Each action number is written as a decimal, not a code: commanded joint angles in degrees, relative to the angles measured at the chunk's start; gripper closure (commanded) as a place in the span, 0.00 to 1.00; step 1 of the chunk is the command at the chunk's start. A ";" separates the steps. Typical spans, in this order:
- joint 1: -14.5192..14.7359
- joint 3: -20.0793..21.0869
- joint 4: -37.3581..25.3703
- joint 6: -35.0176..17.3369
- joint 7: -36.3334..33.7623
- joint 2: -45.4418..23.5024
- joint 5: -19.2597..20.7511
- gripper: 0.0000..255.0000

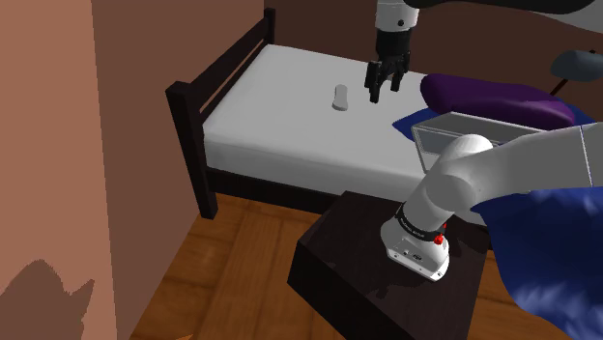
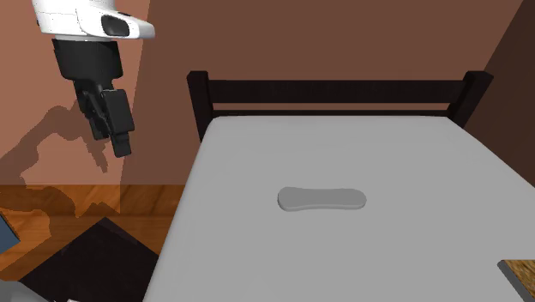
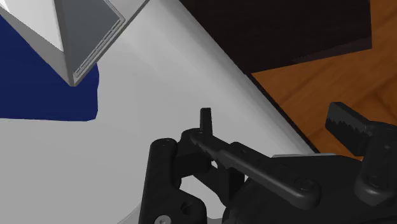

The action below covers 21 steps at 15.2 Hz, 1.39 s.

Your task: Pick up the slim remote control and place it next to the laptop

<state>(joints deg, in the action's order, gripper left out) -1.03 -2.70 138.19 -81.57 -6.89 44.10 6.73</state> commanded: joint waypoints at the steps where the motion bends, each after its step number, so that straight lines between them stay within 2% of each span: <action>1: 0.00 0.00 0.00 0.00 0.00 0.00 0.00 0.00; 11: -4.72 -5.30 -3.33 -17.67 -5.23 -17.16 0.61 0.00; 21: -8.37 -10.92 -12.69 -30.63 -8.14 -35.71 -2.41 0.00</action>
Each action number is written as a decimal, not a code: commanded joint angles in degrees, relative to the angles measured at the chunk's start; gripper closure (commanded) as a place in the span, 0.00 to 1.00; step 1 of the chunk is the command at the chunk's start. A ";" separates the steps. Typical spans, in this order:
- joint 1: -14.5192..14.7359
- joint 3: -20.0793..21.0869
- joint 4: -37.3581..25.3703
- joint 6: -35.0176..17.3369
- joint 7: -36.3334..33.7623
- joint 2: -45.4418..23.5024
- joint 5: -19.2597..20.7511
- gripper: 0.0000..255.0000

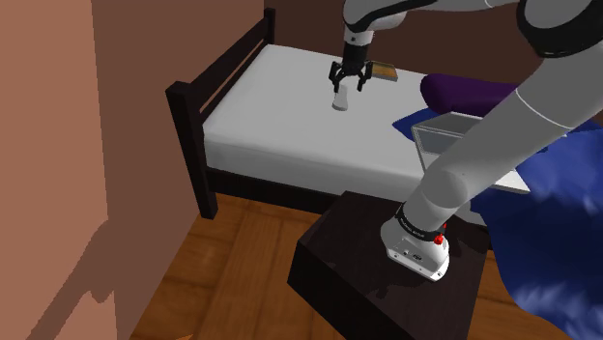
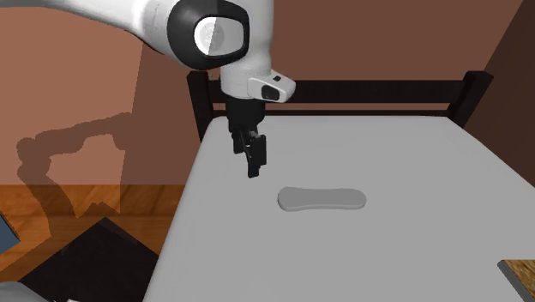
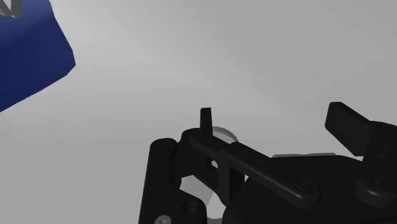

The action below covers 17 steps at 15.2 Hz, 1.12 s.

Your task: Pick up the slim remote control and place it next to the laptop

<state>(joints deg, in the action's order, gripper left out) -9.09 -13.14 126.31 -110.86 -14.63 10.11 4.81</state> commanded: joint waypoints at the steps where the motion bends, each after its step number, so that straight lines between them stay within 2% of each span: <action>1: -0.68 -1.01 -2.02 -2.33 -0.53 -3.59 -1.08 0.00; 7: -3.24 -3.84 -10.26 -7.08 -0.74 -14.82 -5.70 0.00; 14: -7.68 -5.81 -21.97 -9.92 -0.61 -27.90 -12.64 0.00; 17: -8.01 -5.68 -21.81 -11.28 -0.43 -29.09 -13.23 0.00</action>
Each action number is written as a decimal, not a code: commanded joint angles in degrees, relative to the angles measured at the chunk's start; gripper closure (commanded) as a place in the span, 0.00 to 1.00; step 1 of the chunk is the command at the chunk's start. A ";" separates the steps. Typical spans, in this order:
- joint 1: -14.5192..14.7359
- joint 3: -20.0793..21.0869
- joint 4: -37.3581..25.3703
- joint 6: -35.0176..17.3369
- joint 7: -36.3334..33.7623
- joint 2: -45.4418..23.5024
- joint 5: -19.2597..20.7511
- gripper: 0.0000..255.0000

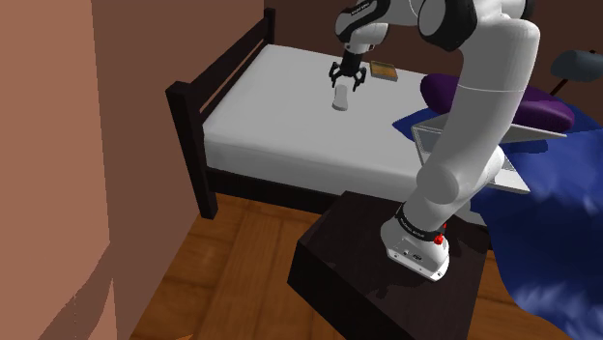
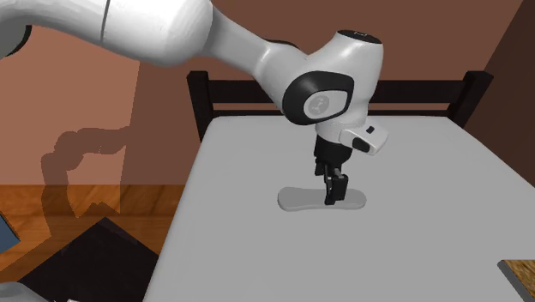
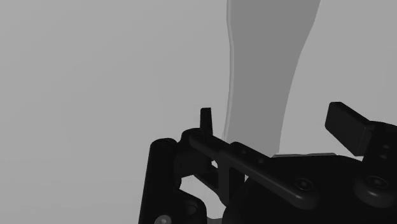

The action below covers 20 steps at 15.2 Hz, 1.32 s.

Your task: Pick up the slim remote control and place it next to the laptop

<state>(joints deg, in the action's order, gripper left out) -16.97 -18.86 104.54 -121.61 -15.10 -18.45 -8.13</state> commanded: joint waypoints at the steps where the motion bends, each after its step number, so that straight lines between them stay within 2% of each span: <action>1: -0.16 0.11 0.29 -1.18 0.15 -0.87 -0.45 0.00; 5: -0.35 0.45 1.59 -4.10 0.66 -2.58 -1.25 0.00; 13: -0.35 0.45 1.59 -4.09 0.66 -2.58 -1.25 0.00; 14: -0.35 0.45 1.59 -4.09 0.66 -2.58 -1.25 1.00; 20: -0.35 0.45 1.59 -4.09 0.67 -2.58 -1.25 1.00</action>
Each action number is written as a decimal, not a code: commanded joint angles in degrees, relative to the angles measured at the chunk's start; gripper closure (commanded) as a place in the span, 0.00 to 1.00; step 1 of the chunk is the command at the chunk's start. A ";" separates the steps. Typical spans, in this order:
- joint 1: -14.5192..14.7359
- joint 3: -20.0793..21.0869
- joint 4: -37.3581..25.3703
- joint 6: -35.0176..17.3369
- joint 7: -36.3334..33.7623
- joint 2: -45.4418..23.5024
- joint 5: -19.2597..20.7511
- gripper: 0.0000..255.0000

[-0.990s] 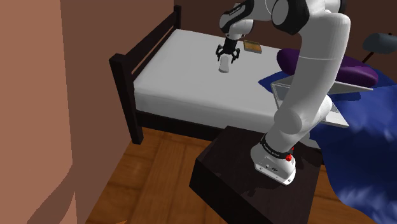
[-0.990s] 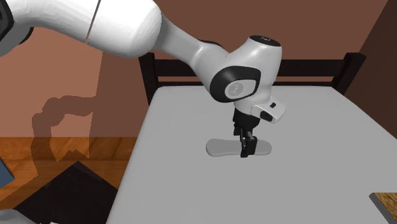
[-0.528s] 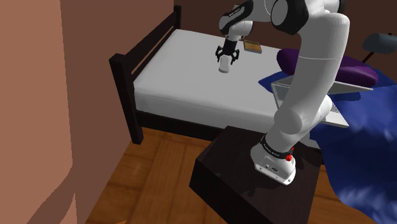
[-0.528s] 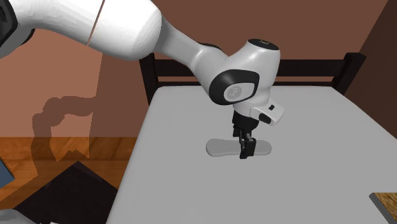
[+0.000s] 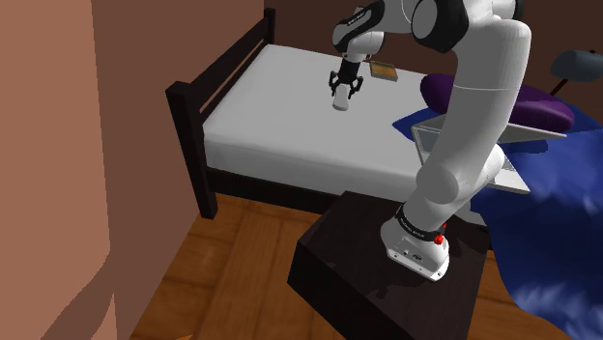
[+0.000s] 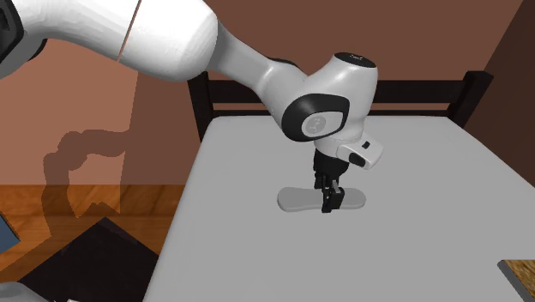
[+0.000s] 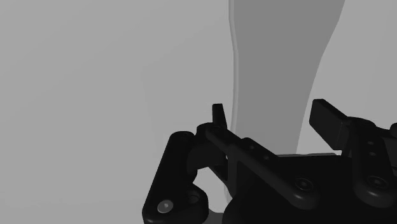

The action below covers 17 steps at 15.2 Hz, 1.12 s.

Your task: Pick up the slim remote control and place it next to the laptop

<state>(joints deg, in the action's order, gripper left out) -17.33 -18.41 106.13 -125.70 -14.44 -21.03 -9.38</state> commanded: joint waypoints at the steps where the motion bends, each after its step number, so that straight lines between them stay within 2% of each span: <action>1: 0.00 0.01 0.00 -0.01 0.01 -0.01 0.00 1.00; 3: 0.01 0.01 0.00 -0.01 0.00 -0.01 0.00 1.00; 17: 0.53 -0.83 -4.84 9.15 -1.53 4.59 2.17 1.00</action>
<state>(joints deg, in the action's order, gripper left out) -16.84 -19.21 101.87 -117.37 -15.83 -16.68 -7.34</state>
